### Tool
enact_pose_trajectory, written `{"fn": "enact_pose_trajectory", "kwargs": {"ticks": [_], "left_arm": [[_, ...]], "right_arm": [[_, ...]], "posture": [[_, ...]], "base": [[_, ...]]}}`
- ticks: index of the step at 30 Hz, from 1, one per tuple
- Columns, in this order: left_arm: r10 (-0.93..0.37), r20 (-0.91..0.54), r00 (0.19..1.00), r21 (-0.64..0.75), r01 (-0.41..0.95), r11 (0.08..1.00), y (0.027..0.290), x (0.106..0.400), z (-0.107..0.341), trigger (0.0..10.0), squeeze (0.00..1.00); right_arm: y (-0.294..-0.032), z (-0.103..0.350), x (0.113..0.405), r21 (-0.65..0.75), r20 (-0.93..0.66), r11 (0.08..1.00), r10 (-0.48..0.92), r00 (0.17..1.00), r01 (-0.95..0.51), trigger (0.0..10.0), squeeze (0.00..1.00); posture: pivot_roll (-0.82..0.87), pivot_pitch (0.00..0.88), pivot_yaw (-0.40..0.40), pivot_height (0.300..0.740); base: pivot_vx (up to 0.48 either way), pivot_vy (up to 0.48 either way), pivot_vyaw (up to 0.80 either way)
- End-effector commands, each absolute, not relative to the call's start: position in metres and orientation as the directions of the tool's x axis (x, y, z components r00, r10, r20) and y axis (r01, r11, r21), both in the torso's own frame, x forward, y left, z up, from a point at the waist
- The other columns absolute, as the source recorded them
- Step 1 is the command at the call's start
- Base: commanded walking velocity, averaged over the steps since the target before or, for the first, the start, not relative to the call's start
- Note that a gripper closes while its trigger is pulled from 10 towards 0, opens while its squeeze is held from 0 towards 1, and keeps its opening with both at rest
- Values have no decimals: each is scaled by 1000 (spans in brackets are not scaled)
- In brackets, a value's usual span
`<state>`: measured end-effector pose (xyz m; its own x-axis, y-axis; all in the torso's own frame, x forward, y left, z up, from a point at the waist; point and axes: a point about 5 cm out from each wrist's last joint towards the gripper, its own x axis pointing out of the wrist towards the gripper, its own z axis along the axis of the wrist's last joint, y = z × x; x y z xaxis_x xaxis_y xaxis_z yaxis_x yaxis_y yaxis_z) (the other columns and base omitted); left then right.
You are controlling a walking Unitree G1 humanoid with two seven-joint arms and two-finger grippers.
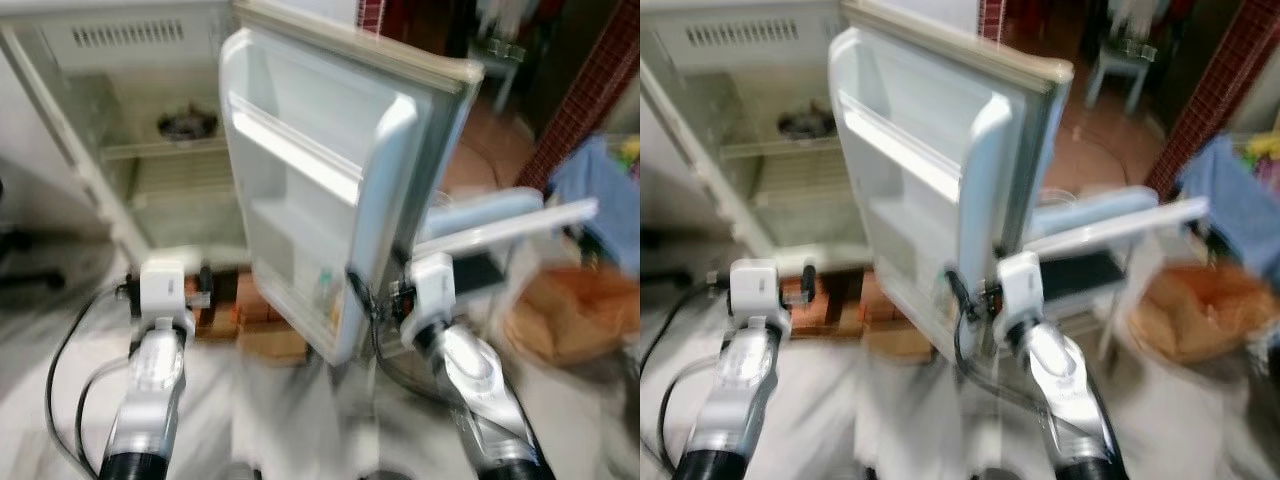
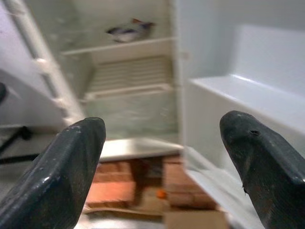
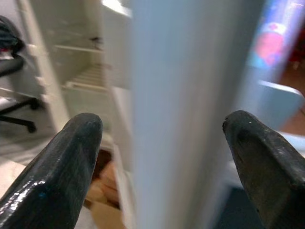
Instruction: Restocking fridge
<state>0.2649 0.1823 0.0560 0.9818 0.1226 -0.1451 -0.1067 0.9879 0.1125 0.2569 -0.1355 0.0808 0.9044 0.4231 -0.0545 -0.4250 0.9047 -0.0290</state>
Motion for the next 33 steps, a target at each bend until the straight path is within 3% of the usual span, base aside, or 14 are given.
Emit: {"fn": "enact_pose_trajectory", "kwargs": {"ticks": [1,8,16,25,29,33], "left_arm": [[104,-128,986,124,-88,988,178,267,60,10000,0],[113,-119,986,129,-98,987,179,267,64,10000,0],[126,-184,975,102,-109,989,181,258,62,10000,0],[124,-275,953,105,-99,990,188,248,51,10000,0],[120,-279,953,107,-93,990,188,245,52,10000,0],[124,-298,947,112,-94,989,191,243,53,10000,0]], "right_arm": [[-143,86,261,-47,-34,923,381,924,-382,10000,0],[-148,107,285,-18,47,973,231,972,-231,10000,0],[-144,129,320,-15,110,978,208,972,-208,10000,0],[-155,162,358,-7,165,991,131,977,-132,10000,0],[-144,167,361,23,178,984,169,969,-176,10000,0],[-117,168,360,106,200,935,312,929,-338,10000,0]], "posture": [[-20,0,1,740],[-4,14,-7,740],[40,55,-10,740],[78,53,-27,740],[98,58,-33,740],[100,58,-28,740]], "base": [[0,0,0],[0,0,457],[0,0,764],[0,0,0],[0,0,0],[0,0,0]]}}
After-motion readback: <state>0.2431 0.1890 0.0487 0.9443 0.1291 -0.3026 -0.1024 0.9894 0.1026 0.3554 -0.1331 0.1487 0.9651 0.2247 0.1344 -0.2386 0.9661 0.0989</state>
